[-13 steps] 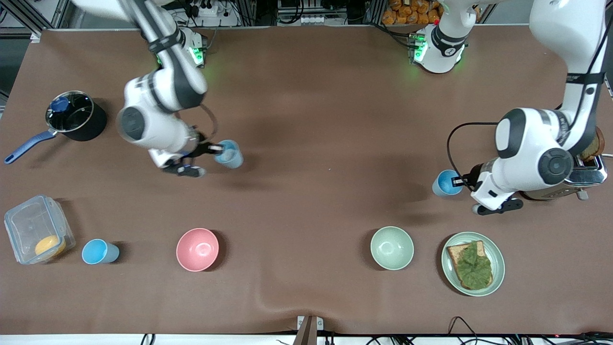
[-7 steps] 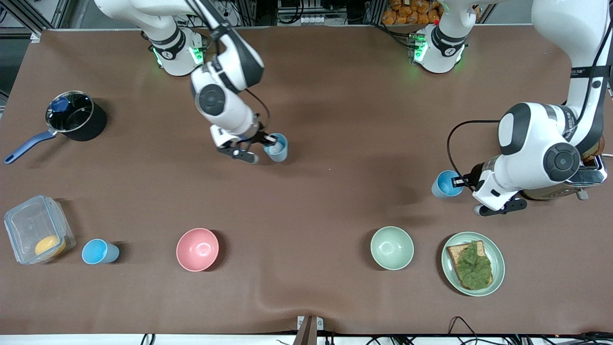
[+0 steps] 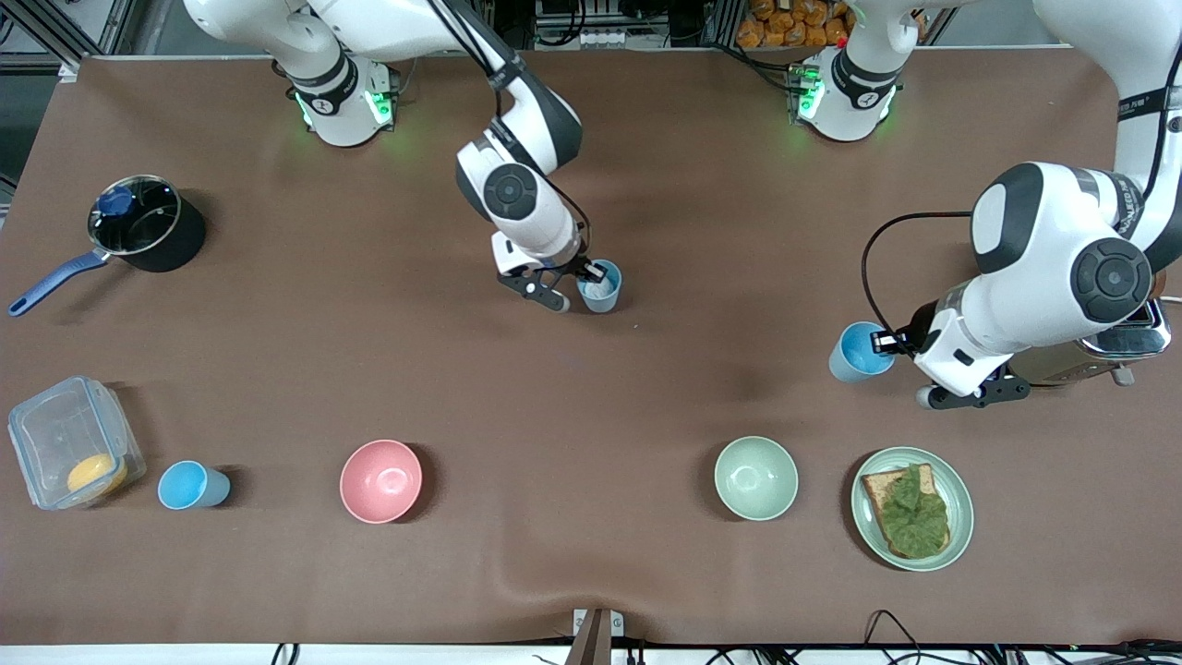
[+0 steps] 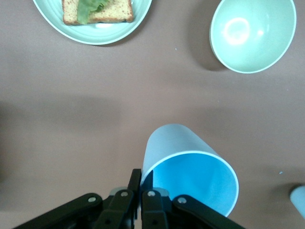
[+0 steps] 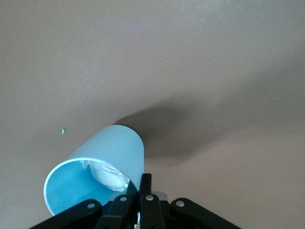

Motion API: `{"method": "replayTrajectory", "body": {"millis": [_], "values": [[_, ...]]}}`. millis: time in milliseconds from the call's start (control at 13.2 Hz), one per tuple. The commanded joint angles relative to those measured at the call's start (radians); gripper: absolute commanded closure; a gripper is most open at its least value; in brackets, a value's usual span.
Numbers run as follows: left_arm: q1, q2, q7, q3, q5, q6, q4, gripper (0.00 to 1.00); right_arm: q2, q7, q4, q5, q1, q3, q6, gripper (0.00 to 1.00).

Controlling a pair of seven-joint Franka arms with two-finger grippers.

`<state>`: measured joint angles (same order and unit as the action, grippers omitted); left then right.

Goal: Stack blue cups with both arms
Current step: 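Carry the blue cup with the right gripper to the table middle, then open the right gripper while the left gripper carries its cup over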

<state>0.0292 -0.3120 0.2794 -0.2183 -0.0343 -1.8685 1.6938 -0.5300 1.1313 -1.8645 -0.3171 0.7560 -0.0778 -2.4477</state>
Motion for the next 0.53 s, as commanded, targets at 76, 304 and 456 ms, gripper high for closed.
{"method": "replayTrajectory", "body": {"millis": [76,304,456], "values": [[0.008,0.040,0.131,-0.090,-0.021,0.060,-0.023,1.00,-0.035,0.038,0.042,-0.003,0.013,0.015,-0.005,0.97],[0.006,0.048,0.230,-0.133,-0.021,0.065,-0.046,1.00,-0.019,0.039,0.074,-0.007,-0.012,0.021,0.038,0.61],[-0.003,0.042,0.244,-0.159,-0.018,0.072,-0.066,1.00,-0.001,0.035,0.143,-0.005,-0.050,0.023,0.186,0.33]]}}
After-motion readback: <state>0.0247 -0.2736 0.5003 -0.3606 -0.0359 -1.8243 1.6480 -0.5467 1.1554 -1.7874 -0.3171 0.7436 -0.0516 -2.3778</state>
